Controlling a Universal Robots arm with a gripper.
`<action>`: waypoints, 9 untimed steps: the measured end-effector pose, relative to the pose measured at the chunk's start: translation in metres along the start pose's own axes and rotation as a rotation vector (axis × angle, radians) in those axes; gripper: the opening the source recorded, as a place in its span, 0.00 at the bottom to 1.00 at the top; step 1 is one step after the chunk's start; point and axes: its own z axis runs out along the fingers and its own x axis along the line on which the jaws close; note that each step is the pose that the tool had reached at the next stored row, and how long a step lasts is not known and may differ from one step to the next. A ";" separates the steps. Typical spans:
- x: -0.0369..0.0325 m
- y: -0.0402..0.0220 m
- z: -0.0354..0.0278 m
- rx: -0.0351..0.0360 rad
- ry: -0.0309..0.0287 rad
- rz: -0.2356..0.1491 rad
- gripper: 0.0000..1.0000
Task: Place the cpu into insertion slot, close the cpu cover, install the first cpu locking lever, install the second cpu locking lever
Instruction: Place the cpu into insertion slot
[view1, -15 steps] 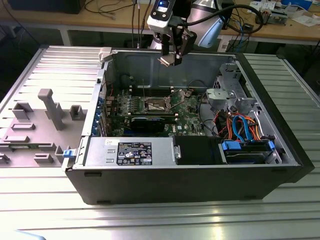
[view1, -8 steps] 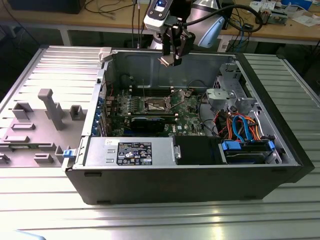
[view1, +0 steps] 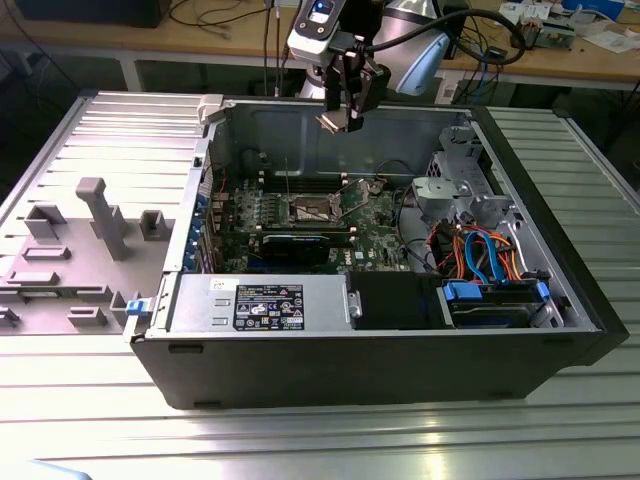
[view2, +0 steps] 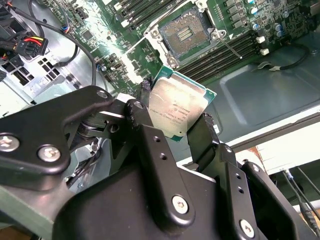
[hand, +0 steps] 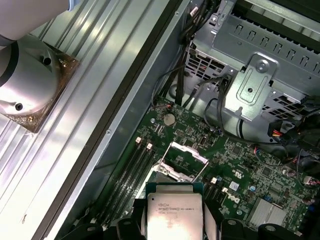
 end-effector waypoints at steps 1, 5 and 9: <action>0.0000 0.0000 0.0000 0.0000 0.0000 0.000 0.55; 0.0000 0.0000 0.0000 -0.0001 -0.0001 0.002 0.55; 0.0000 0.0000 0.0001 -0.0006 -0.0025 0.029 0.55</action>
